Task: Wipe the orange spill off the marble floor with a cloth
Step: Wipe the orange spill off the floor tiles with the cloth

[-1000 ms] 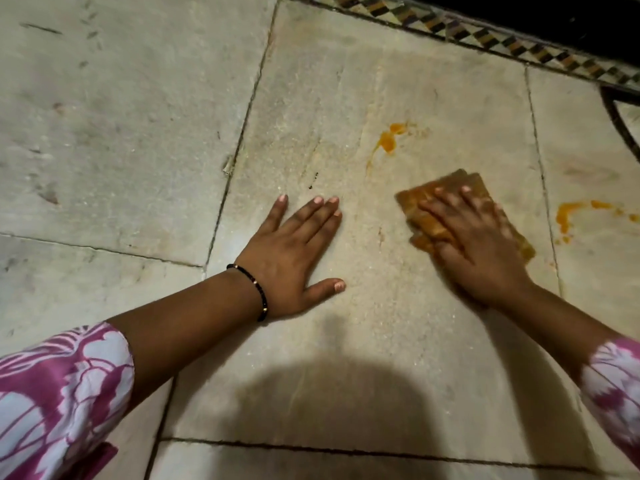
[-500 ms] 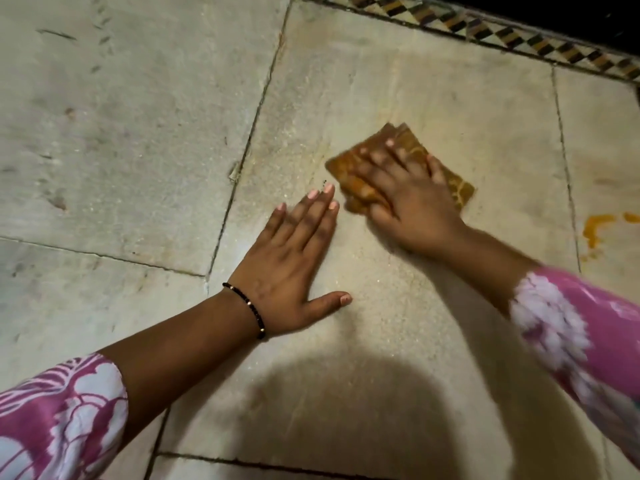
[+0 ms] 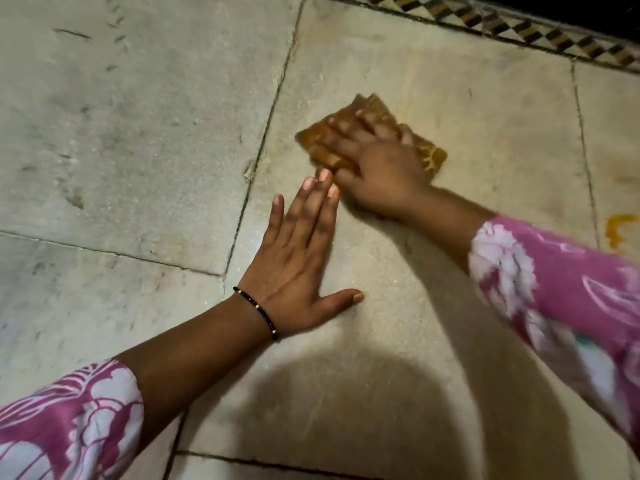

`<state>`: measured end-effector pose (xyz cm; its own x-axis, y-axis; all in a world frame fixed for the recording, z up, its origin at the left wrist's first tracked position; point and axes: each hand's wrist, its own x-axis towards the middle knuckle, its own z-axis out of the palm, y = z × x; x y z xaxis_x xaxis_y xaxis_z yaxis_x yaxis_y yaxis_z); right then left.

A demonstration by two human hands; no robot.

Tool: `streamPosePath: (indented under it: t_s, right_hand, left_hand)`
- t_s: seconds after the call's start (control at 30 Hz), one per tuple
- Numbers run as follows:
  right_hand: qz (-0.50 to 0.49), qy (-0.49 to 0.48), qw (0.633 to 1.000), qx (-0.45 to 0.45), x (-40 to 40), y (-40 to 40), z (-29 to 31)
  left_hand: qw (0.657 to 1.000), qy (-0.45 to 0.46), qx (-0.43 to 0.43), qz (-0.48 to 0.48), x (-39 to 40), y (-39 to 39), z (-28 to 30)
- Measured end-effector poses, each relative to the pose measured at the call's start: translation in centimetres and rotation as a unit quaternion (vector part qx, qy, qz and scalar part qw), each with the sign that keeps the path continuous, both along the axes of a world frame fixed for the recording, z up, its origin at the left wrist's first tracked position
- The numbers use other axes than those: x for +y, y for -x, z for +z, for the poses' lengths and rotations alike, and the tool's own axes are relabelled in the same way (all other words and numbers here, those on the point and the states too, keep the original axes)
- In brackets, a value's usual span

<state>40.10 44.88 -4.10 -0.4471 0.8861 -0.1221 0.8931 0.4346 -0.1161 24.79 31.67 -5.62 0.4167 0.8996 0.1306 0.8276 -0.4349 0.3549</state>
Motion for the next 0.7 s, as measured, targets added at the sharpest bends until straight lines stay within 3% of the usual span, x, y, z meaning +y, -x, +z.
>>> streamPosePath:
  t_s: [0.1, 0.17, 0.3, 0.37, 0.43, 0.53, 0.7]
  right_hand:
    - [0.111, -0.008, 0.994, -0.012, -5.4, -3.3, 0.4]
    - [0.107, -0.008, 0.994, -0.035, -7.0, -7.7, 0.7]
    - [-0.101, -0.009, 0.993, -0.054, -2.6, -12.6, 0.8]
    - [-0.187, -0.007, 0.982, -0.033, 1.6, -11.3, 0.3]
    - [-0.212, 0.004, 0.977, -0.007, 5.2, -7.9, 0.0]
    - [-0.117, 0.004, 0.993, -0.016, 6.2, -2.2, -0.1]
    - [0.102, -0.029, 0.994, -0.02, -3.6, -0.1, 0.0]
  left_hand:
    - [1.0, -0.003, -0.015, 0.0, 0.0, 0.2, -0.1]
    - [1.0, 0.0, -0.017, -0.002, 0.0, 0.2, -0.2]
    - [1.0, 0.014, -0.003, -0.001, 0.1, 0.0, -0.2]
    - [1.0, 0.021, 0.001, -0.003, 0.2, -0.1, -0.2]
    - [1.0, 0.026, 0.0, -0.004, 0.2, -0.1, -0.2]
    - [1.0, 0.029, 0.0, 0.002, 0.2, 0.0, -0.1]
    - [0.999, 0.01, -0.028, 0.022, 0.1, 0.2, 0.0]
